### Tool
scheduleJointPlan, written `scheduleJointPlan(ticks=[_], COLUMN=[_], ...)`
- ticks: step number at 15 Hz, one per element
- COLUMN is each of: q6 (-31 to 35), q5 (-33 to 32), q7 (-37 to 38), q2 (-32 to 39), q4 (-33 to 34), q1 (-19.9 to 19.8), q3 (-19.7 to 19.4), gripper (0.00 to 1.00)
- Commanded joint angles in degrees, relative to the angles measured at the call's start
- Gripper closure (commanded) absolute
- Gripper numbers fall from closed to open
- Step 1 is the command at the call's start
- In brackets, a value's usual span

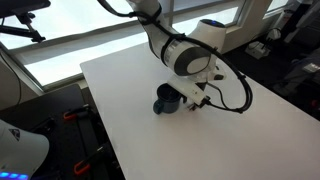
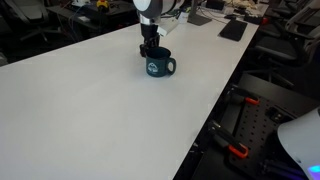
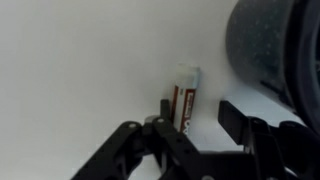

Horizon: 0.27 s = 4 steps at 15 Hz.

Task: Place the marker to the right of the mug

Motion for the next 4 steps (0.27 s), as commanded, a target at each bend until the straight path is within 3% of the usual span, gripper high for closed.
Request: scheduleJointPlan(ticks=[1,2,4], q6=[-1.6,-2.1,-3.7], q5=[3.5,4.3,6.0], q7=[-5.7,-7.1,-8.7], q2=[0.7,0.9,1.3], q4=[0.4,0.5,1.0], q1=[-2.9,-3.6,-4.6], q3=[2.7,3.4,4.5], gripper=[0.10,0.04,0.00])
